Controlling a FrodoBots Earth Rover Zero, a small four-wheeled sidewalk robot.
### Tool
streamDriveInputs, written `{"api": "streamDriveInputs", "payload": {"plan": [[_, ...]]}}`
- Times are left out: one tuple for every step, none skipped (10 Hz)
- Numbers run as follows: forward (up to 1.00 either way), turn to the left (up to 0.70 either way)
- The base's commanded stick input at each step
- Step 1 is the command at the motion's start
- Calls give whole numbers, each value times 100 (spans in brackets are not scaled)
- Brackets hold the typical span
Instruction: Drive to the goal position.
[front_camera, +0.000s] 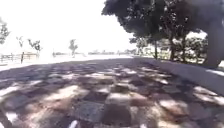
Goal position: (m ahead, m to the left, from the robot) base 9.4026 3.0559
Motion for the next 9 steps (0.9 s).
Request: {"api": "streamDriveInputs", "payload": {"plan": [[70,-35],[70,-35],[70,-33],[70,-28],[70,-18],[70,-8],[70,0],[70,0],[70,0]]}}
